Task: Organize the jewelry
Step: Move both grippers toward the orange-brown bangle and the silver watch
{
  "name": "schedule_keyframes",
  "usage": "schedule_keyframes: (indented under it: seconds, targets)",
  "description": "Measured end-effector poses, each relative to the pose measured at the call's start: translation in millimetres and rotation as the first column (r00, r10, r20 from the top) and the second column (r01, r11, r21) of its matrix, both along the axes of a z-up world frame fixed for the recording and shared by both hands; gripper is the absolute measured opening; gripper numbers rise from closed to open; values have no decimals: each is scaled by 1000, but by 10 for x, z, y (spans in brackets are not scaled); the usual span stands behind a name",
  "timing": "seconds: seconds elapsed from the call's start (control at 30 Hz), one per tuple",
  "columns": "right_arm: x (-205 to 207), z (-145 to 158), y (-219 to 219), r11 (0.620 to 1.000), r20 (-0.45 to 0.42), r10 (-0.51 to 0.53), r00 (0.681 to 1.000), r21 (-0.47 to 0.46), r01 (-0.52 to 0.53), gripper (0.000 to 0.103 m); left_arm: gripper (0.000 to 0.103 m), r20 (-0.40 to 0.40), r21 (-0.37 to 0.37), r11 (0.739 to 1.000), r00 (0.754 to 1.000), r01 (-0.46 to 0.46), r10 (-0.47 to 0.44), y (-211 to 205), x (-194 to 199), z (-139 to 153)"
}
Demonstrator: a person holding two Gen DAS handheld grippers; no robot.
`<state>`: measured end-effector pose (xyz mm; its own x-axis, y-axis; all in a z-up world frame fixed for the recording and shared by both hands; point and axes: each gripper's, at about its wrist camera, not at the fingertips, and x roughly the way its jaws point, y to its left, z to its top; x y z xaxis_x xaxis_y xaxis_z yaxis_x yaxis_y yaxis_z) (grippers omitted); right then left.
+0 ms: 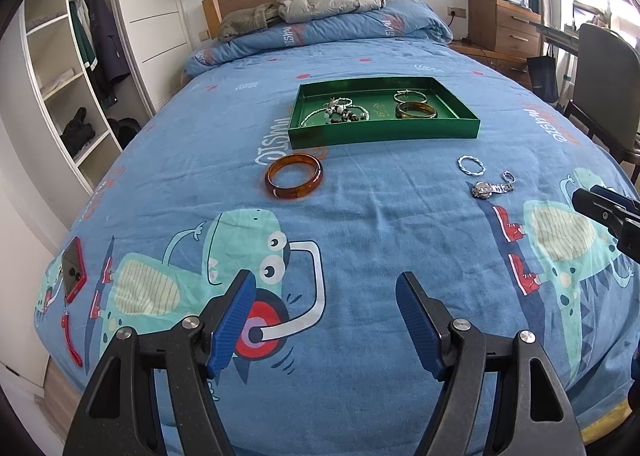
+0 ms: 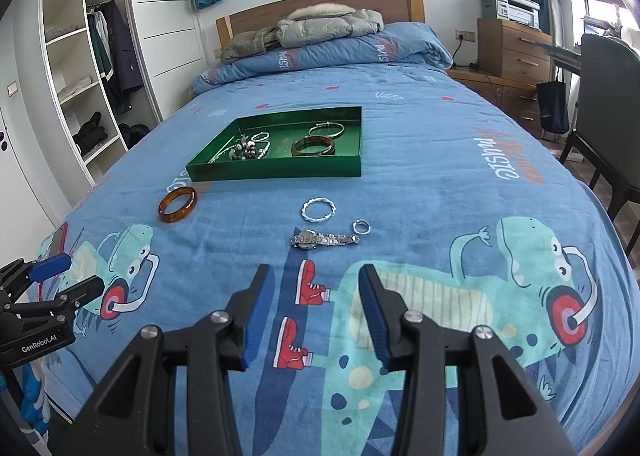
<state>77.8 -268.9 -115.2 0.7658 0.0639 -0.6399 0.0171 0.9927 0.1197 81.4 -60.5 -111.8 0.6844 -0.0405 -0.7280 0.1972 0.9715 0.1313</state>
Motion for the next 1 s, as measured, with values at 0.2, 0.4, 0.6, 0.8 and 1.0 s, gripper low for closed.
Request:
schedule_keyframes:
  seconds: [0.2,0.4,0.6,0.8,1.0]
  targets:
    - [83,-77,-5,1000,-10,17,1000,7,-17,42,72,-24,-8,1000,1000,1,-1,7,93,-105]
    - [192,-197,-16,999,-31,32,999,16,-32,42,72,-33,-20,1000,999,8,-8,22,170,-216]
    - [324,-320,-26,999,-52,45,998,32,-44,42,72,-55,-51,999,999,-2,0,68,288,-324]
    - [518,-479,-37,996,-84,70,994,66,-64,42,72,-69,-65,997,997,-28,23,143,424,-396]
    - [736,-714,-96,992,-136,72,988,113,-57,42,72,-77,-81,995,996,-57,51,248,588,-455]
